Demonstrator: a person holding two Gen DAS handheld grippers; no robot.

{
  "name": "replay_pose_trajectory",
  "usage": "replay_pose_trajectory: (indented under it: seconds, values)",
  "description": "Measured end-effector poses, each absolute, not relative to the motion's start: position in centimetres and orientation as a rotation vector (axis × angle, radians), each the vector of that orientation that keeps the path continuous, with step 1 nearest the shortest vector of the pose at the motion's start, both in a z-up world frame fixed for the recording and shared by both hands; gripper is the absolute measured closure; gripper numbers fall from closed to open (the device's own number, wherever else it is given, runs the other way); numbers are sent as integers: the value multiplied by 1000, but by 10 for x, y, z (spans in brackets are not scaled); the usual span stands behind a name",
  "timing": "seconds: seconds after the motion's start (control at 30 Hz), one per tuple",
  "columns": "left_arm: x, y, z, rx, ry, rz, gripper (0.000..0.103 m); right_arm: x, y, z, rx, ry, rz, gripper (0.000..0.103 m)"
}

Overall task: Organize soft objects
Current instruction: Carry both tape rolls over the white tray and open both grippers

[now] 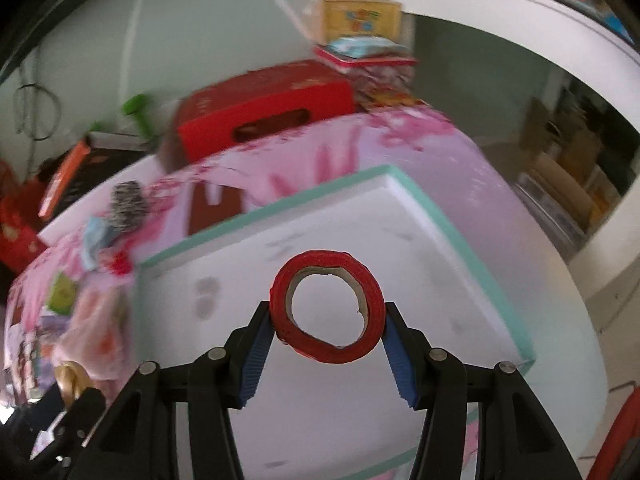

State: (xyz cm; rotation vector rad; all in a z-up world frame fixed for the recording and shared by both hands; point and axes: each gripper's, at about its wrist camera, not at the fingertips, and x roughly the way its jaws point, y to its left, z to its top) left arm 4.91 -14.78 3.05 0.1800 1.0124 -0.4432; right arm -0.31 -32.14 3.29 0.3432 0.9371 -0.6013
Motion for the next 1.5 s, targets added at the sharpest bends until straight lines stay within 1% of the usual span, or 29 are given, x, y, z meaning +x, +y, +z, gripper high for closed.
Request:
replay_pose_trajectory:
  seconds: [0.3,0.43,0.63,0.67,0.7,0.73,0.77,0.8,0.83,0.87,0.93,1.0,1.03,1.07,1.1,1.13,1.5]
  values:
    - [43,-210,7,269,1011,-590,53,-30,-366,22,408,971,-745,46]
    - [35,-215,-3,293,1029,-630,52,-36,-376,16,445,988,-779,46]
    - [25,-219,-3,302,1017,-679,52,-39,-376,18,456,989,-789,46]
    - [25,-219,-3,301,1020,-686,50,-41,-375,21,456,983,-790,46]
    - [24,-220,-3,303,1020,-691,39,-41,-375,22,459,975,-792,46]
    - [24,-219,-3,305,1018,-690,33,-41,-375,24,461,968,-795,46]
    - [24,-219,-2,308,1010,-682,20,-42,-374,26,459,962,-795,45]
    - [25,-218,-2,309,1004,-676,15,-42,-373,28,454,957,-792,44]
    - [25,-217,-1,307,997,-671,15,-42,-372,29,448,953,-790,40]
    - [26,-216,0,301,993,-666,15,-42,-371,31,443,950,-791,31]
    - [29,-213,0,285,995,-656,15,-41,-369,32,432,948,-791,22]
    - [32,-211,-1,273,998,-643,15,-40,-368,33,425,950,-790,19]
    - [34,-210,-1,270,997,-636,14,-39,-368,32,423,952,-792,15]
    - [34,-209,-1,268,994,-629,10,-39,-369,32,422,953,-794,10]
    - [36,-207,0,265,988,-618,1,-39,-370,31,423,955,-798,7]
    - [37,-207,0,260,982,-612,0,-40,-371,30,426,956,-800,1]
    - [45,-195,2,208,967,-578,0,-42,-372,31,442,950,-808,0]
